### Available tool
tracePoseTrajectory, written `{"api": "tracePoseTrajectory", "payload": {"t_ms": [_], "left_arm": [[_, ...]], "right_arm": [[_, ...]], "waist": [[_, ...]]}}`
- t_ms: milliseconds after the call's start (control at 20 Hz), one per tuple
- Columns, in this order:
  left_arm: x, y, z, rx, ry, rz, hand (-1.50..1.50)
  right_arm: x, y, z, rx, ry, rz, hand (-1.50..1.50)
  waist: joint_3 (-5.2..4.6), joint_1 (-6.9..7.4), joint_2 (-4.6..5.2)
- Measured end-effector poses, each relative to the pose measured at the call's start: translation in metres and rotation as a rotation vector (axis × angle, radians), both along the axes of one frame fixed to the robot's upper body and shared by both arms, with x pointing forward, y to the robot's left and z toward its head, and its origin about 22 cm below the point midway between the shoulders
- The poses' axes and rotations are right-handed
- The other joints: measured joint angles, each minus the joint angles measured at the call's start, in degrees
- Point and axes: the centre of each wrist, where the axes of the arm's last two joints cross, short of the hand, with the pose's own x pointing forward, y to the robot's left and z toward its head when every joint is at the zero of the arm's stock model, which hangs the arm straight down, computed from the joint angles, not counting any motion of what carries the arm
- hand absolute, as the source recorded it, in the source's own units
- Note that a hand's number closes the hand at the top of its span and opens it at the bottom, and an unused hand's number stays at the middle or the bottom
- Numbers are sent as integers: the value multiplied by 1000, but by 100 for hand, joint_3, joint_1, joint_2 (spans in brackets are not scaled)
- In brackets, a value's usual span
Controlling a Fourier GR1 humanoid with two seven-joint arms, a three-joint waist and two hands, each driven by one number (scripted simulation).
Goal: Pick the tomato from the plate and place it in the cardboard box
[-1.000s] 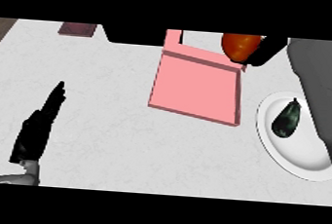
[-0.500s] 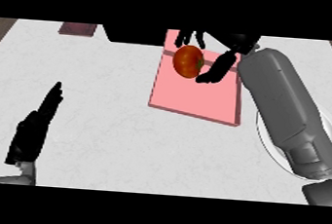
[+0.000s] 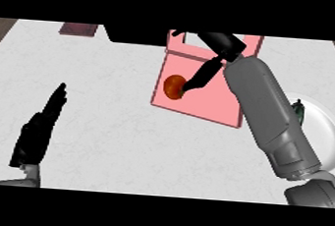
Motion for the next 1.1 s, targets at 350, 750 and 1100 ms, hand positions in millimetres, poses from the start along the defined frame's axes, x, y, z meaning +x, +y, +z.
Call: {"api": "tracePoseTrajectory", "payload": {"t_ms": [350,750,1100], "left_arm": [[2,3,0,9,-4,-9,0],[9,0,7,8,-15,-37,0],[15,-10,9,4,-36,-61,0]], "right_arm": [[16,-29,18,306,157,-84,-150],[31,-112,49,527,247,-242,-150],[19,-200,65,613,247,-352,-150]], "waist": [[1,44,31],[3,202,110],[16,369,220]]}}
